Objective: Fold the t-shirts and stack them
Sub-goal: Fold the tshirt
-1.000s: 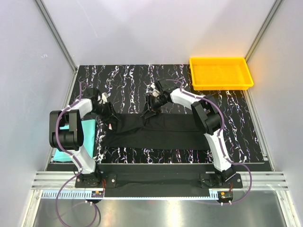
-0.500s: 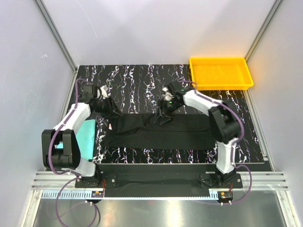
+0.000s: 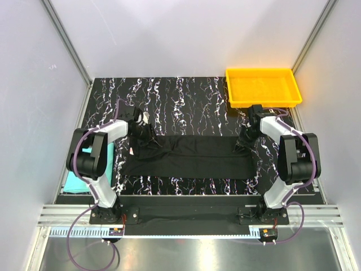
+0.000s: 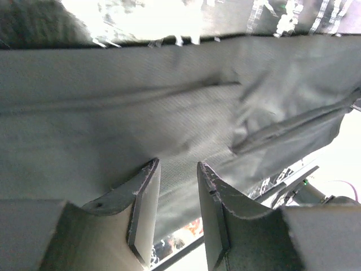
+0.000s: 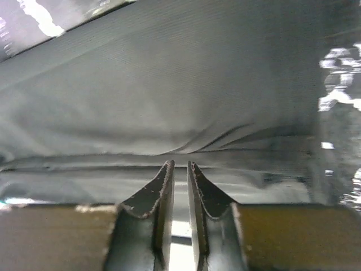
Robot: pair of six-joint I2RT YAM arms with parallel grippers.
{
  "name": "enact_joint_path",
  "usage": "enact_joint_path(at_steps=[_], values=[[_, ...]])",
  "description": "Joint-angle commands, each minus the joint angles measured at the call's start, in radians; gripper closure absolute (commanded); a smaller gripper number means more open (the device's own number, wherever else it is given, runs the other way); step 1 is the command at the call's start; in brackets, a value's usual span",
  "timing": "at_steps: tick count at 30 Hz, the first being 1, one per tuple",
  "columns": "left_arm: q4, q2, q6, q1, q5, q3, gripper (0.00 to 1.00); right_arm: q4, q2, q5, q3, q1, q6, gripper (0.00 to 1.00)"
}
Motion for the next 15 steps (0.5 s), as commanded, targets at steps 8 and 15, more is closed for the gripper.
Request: enact_joint_path(at_steps=[8, 15], values=[[0.069, 0.116, -0.001, -0.004, 0.015, -0.001, 0.63, 0.066, 0.075, 0.214, -0.05, -0.076, 0.08, 0.5], [0.074, 0.183, -0.019, -0.025, 0.04, 0.079, 0.63, 0.091, 0.155, 0.269, -0.002, -0.195, 0.096, 0.5]])
